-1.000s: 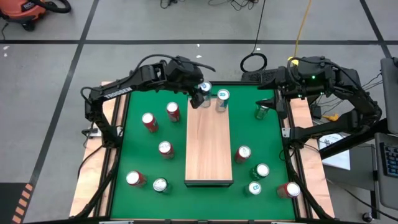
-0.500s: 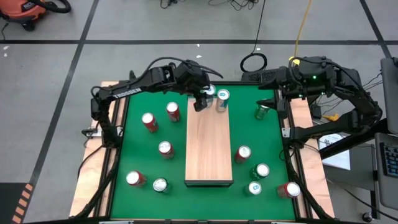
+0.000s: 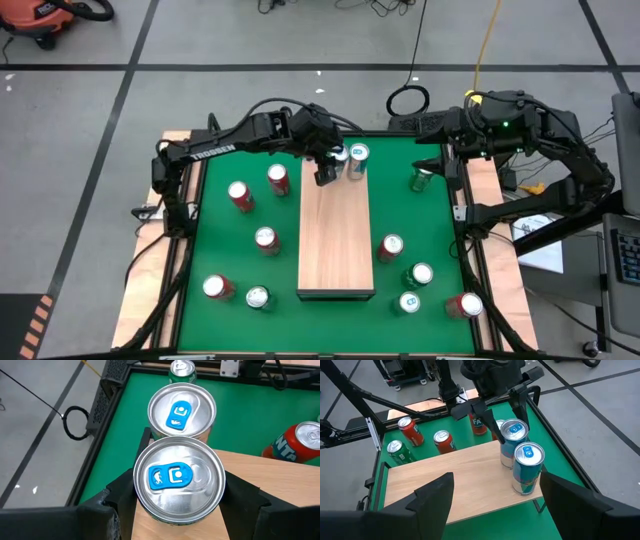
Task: Place canned beverage on shelf
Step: Put the blue soda can on the shelf aligned with the other blue soda can
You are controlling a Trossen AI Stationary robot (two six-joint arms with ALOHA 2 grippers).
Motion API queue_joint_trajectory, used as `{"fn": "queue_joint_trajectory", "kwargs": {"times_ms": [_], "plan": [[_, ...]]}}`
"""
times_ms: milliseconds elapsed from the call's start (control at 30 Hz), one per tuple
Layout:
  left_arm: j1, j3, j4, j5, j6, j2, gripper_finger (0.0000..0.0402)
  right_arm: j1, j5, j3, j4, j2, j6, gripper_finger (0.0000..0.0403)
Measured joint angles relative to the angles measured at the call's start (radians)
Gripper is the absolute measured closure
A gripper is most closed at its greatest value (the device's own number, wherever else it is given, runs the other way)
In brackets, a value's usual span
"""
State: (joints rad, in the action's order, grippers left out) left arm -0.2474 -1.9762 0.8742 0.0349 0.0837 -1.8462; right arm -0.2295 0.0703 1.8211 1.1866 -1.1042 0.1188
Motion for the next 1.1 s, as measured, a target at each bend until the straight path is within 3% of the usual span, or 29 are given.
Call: {"fn": "queue_joint_trajectory", "kwargs": {"times_ms": [400,700,1100], "plan": [[-0.006,-0.003,-0.009,-0.001,-0.025,-0.035,0.0187,0.0,-0.023,0.0,0.0,0.0,0.006,0.0115],[-0.006,-0.003,0.008,-0.003,-0.019,-0.033,0.0137,0.0,-0.022,0.0,0.0,0.0,0.01,0.0115],[-0.003,-0.004,0.039,-0.004,-0.026,-0.026,0.013,0.0,-0.021,0.0,0.023,-0.03,-0.013,0.0115]]}}
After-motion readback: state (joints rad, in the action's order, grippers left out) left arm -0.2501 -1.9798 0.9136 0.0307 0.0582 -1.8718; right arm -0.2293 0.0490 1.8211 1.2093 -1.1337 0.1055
